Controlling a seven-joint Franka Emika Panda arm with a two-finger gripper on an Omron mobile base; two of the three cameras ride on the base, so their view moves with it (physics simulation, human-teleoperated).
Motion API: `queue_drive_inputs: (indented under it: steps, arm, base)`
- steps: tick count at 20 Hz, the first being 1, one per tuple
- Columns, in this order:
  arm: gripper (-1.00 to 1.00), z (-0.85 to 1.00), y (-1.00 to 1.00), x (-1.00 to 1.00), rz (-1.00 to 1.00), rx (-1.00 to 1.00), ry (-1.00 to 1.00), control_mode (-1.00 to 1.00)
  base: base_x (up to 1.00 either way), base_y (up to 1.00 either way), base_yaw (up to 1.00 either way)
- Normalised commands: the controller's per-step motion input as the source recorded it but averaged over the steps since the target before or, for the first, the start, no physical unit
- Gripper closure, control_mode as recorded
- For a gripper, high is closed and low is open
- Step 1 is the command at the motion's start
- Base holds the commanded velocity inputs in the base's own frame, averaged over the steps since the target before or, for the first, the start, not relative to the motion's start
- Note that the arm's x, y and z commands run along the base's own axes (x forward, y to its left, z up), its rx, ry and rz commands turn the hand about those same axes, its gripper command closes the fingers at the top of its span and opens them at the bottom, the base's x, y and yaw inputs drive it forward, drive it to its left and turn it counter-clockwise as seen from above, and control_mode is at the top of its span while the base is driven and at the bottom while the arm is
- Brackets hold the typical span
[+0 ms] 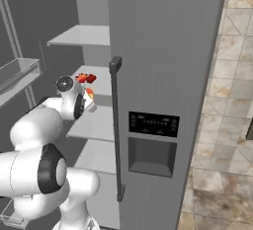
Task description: Take the cheese, fish, and bell pepper from the fridge and place them on the plate on the dining counter to create an appetizer plate.
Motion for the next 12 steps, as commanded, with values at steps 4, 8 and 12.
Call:
queue_drive_inputs:
  steps: [4, 8, 12]
  arm:
    - [1.0, 0.72, -0.03, -0.93, 0.15, 0.01, 0.23, -1.0]
    - [1.0, 0.68, -0.17, -0.76, 0.16, 0.0, 0.23, -1.0]
    - [1.0, 0.57, -0.25, -0.62, 0.12, 0.0, 0.21, -1.0]
  base:
    - [0.0, 0.0, 0.0]
    - [0.0, 0.0, 0.0]
    - [0.0, 0.0, 0.0]
